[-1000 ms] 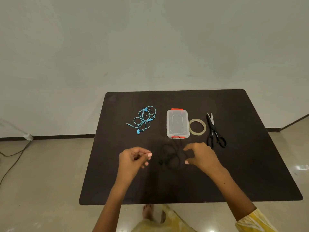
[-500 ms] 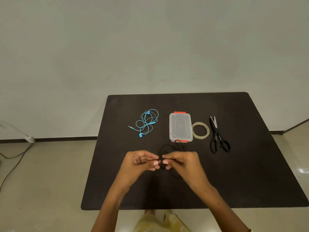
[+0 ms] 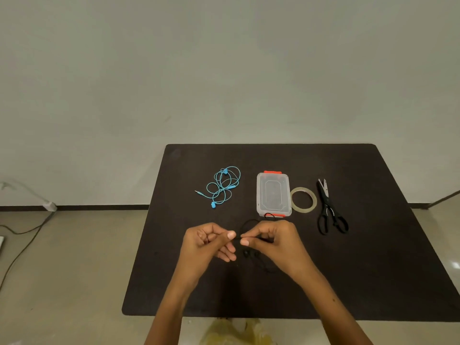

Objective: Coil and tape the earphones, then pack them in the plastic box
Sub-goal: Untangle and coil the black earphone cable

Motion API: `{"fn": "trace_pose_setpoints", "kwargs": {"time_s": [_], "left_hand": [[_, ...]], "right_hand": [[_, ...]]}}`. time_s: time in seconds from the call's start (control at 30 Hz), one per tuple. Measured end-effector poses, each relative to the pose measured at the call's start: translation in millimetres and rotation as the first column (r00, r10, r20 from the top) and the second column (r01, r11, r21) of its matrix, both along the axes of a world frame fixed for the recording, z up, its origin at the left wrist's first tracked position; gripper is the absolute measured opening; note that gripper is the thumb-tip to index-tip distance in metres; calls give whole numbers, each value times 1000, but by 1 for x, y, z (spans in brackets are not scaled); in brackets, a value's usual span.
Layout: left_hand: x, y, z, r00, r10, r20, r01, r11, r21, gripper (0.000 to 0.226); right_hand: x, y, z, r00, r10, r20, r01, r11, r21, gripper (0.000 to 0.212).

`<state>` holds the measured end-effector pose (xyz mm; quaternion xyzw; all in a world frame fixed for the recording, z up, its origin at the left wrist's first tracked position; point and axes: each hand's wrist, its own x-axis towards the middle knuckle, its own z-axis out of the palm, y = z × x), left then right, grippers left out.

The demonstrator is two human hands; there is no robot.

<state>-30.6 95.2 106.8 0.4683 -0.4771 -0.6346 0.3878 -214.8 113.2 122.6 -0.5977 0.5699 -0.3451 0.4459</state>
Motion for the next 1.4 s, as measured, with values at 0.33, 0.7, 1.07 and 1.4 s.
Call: {"fn": "trace_pose_setpoints", "kwargs": {"time_s": [0.33,0.7,1.07,1.4], "left_hand": [[26,-4,-6,988,139,62,-134,988,-81,12],[16,-6,-13,812,104,575,149,915,-375,27],[-29,2,-6,875,210,436,129,767,-628,21],[-8,-3,-15,895,350,277,-206,874,-439,16]], "right_hand": [[-38,3,1,995,-45,-84,51,996,75,10],[-28,0,2,965,-109,-239,107,994,-22,6],[-13,-6,4,991,-36,-132,35,999,-11,11],[-80,7,1,980,-121,-158,132,989,65,10]]}}
